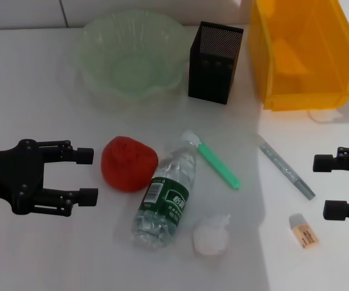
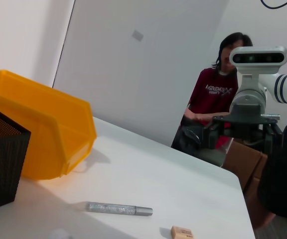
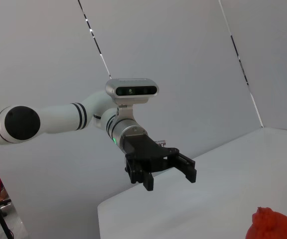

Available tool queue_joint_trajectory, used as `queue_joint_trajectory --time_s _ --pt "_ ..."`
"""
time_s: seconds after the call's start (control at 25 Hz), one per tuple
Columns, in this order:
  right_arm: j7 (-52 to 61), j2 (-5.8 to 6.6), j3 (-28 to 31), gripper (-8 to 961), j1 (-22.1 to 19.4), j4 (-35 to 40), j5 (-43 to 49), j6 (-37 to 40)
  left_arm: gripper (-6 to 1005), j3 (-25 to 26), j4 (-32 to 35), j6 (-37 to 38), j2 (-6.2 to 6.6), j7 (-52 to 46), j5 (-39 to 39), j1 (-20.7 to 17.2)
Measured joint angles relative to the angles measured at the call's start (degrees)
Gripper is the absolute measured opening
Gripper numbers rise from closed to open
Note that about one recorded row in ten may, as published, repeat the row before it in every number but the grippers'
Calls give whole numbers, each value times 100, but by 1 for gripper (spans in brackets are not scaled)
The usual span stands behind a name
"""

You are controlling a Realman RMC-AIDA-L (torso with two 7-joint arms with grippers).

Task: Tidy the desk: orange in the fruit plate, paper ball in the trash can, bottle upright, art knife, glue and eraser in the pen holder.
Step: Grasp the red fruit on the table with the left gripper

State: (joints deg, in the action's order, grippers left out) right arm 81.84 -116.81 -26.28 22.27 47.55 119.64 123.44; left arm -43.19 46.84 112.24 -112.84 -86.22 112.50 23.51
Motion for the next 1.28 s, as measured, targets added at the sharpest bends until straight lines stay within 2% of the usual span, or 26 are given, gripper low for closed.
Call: queue_joint_trajectory --time_s 0.52,0.76,0.88,0.92,0.96,1.08,1.28 --pt "-2 -8 48 840 -17 -130 -15 -26 797 20 0 -171 -25 -24 0 70" --pt "-19 -15 13 840 -25 -251 -2 -135 777 -19 0 -918 -178 35 80 165" --pt "-95 -21 10 840 -35 -351 0 -168 766 -25 0 -1533 -312 119 382 246" --pt "-131 -22 13 840 -43 -435 0 -209 763 -25 -26 -1824 -412 287 560 289" --pt "-131 -22 13 840 -43 -435 0 -209 760 -25 -26 -1824 -412 287 560 289" --pt "-141 -21 11 840 -62 -505 3 -272 749 -35 -82 -2162 -538 594 689 309" --pt "-150 -20 8 839 -89 -594 6 -335 732 -239 -433 -2599 -565 764 716 426"
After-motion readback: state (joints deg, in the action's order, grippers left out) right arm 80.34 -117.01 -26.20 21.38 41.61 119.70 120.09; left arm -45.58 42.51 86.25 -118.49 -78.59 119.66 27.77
